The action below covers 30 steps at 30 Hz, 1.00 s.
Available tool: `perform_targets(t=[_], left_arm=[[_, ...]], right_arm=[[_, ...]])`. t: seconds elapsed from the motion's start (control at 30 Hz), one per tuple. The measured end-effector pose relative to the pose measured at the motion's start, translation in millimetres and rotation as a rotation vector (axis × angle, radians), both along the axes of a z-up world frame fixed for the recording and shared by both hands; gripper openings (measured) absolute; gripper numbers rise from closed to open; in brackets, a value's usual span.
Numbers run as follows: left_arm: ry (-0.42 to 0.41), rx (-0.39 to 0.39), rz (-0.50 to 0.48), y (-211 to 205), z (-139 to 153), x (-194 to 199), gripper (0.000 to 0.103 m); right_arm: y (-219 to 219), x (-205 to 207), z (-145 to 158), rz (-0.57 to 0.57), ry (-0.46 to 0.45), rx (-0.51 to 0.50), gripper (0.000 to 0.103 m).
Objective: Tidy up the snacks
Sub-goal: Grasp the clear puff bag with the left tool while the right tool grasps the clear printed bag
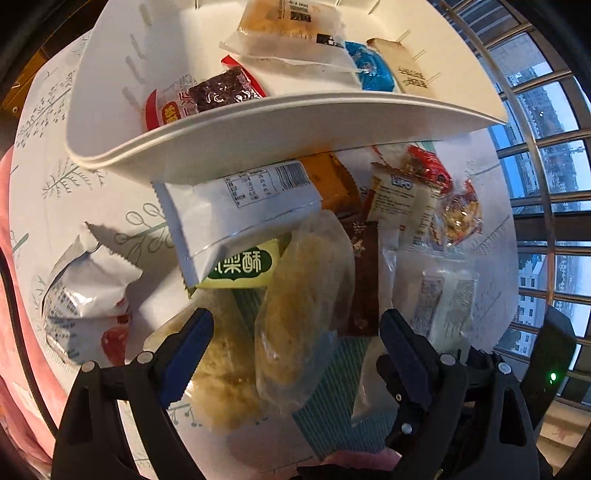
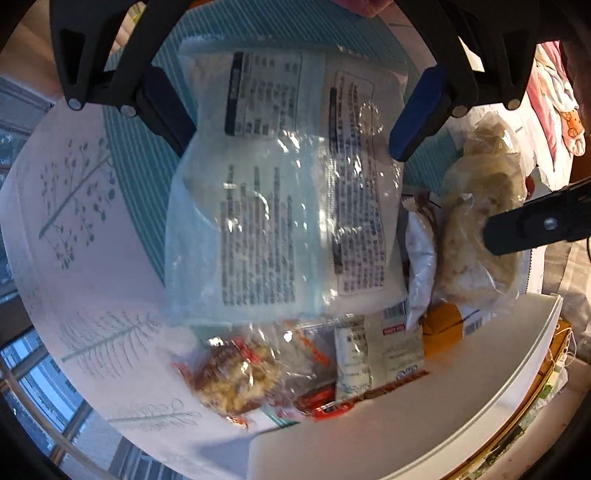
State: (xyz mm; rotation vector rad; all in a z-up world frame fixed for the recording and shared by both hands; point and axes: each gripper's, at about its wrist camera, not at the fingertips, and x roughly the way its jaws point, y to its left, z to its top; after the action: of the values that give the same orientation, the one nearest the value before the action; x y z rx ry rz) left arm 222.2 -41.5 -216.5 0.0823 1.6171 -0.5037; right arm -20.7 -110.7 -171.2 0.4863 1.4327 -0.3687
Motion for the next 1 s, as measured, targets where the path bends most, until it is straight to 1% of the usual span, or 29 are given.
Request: perform_targets(t=[0.1,0.2,0.27,0.33,0.37,0.43,0.5,0.6,0.63,0.7,0.73,0.87,1.0], left_arm=[[0.002,0.018,0.005,-4,-6,5,0.091],[-0.010,0.040,0.002,-11,-10,9,0.087],[-0.013,0.051,-0.003,-14,-13,11,0.079],[-0.015,0.066,-0.002,-21,-17,13,0.068],[-0.019,0.078,-0.007,-23,-18,12,0.066],[-0.016,0.085,-0.018,-28,-19,14,0.057],[0.005,0.078,-0.011,-30,-22,14,0.051],[0.005,0.082,0.000,-30,-23,13,0.042],[0.007,0.079,0.002,-30,-22,12,0.040],[0.006,0.081,0.002,-28,-22,9,0.034],[0.005,0.080,0.006,-20,-19,4,0.032],[-0.009,0.072,0.012,-16,-10,-4,0.032],[-0.025,0.050,0.005,-8,9,-13,0.031]], right_arm=[[2,7,-1,0.013,0.013,-0.012,0.103],[9,16,-5,0.018,0.031,-0.025,0.103],[15,23,-8,0.028,0.046,-0.038,0.103],[21,26,-8,0.042,0.063,-0.050,0.103],[24,29,-9,0.050,0.073,-0.057,0.103],[30,32,-10,0.066,0.094,-0.067,0.103],[32,33,-12,0.065,0.102,-0.063,0.103],[30,34,-12,0.049,0.091,-0.058,0.102],[30,36,-10,0.049,0.088,-0.060,0.101],[29,33,-8,0.048,0.078,-0.067,0.097],[29,32,-7,0.050,0.076,-0.070,0.097],[29,26,-4,0.042,0.053,-0.070,0.092],[28,20,-1,0.030,0.044,-0.064,0.090]])
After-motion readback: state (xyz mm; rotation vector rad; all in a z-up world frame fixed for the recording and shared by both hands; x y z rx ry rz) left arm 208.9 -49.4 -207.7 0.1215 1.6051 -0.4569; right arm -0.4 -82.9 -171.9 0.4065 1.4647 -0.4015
